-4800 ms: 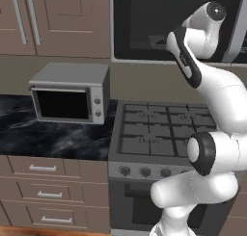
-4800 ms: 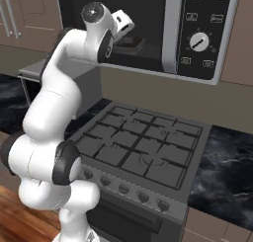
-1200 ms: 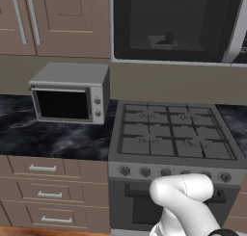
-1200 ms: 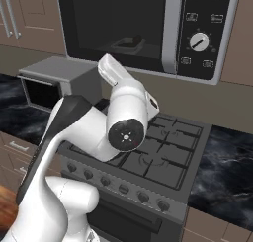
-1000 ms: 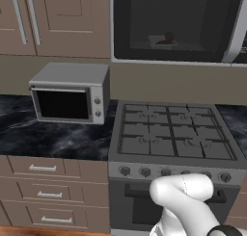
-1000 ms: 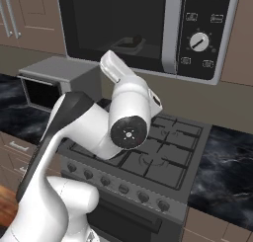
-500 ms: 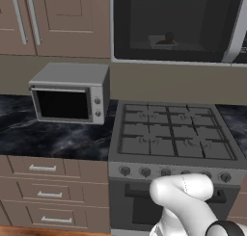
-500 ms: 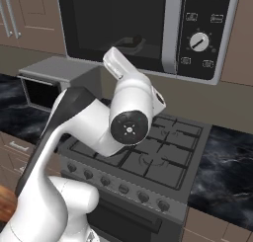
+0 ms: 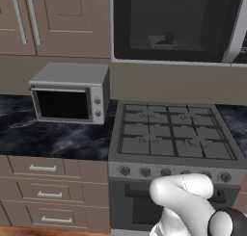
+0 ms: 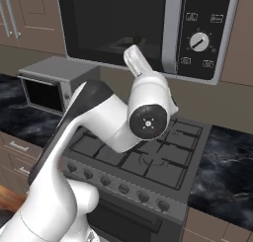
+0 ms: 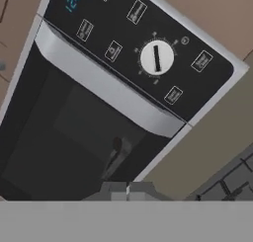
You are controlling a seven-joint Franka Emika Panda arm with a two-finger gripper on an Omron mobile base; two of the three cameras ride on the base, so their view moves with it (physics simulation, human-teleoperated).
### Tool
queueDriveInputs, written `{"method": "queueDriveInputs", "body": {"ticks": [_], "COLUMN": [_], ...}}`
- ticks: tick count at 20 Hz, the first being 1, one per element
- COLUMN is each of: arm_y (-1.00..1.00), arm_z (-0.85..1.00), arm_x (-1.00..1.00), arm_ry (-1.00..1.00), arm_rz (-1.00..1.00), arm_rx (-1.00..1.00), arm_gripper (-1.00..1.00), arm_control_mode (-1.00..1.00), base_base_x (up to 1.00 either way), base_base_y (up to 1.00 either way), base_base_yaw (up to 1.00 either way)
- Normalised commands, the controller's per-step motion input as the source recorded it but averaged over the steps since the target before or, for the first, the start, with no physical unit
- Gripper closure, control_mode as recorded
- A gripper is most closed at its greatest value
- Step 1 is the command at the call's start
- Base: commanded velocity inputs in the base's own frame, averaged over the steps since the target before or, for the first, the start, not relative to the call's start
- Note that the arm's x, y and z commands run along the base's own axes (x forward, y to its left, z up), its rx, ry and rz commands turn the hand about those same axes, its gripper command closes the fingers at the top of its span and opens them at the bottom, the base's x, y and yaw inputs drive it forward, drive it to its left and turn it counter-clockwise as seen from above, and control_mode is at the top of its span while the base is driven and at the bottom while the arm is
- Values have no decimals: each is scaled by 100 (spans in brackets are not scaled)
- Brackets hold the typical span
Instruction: Place the tupperware containing the chicken drumstick and sweet potato meal in the microwave. Close the microwave door and press the start button to reheat the meal.
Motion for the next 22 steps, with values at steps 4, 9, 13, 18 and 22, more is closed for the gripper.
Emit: {"method": "queueDriveInputs", "body": {"ticks": [4, 9, 13, 18, 22], "arm_y": [-32, -8, 0, 0, 0], "arm_z": [0, 0, 0, 0, 0], "arm_x": [27, 25, 25, 13, 19], "arm_ry": [14, 14, 7, 0, 0], "arm_rz": [-3, 0, 0, 0, 0], "arm_rx": [15, 11, 7, 6, 3], "arm_gripper": [100, 100, 100, 100, 100], "arm_control_mode": [-100, -100, -100, -100, -100], "base_base_x": [0, 0, 0, 0, 0], "base_base_y": [0, 0, 0, 0, 0], "base_base_yaw": [0, 0, 0, 0, 0]}}
